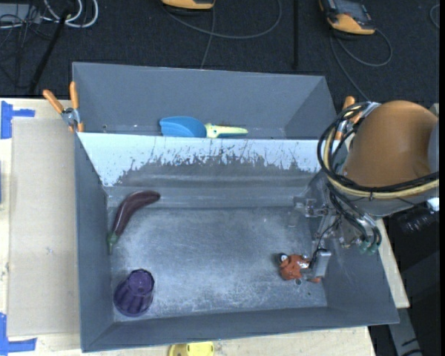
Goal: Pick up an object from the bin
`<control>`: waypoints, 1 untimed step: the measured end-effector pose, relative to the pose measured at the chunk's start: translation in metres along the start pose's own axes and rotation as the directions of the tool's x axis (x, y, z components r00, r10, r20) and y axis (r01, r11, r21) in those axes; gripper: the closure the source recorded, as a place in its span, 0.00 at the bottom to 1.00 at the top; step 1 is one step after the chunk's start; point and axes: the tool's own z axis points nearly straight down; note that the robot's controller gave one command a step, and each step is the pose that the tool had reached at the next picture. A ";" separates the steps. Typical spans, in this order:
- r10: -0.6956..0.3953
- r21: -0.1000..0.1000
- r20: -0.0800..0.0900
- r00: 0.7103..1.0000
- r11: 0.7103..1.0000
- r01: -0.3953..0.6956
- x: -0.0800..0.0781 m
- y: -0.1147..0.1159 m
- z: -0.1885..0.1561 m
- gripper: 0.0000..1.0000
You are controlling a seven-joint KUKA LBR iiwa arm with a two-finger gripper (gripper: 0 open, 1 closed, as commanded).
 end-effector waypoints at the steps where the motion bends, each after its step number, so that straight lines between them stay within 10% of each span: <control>1: 0.000 0.000 0.002 1.000 1.000 0.000 0.000 0.000 -0.002 0.00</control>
Offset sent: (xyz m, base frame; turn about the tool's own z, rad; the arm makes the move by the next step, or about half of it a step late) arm -0.0101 -0.0043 0.0477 -0.2507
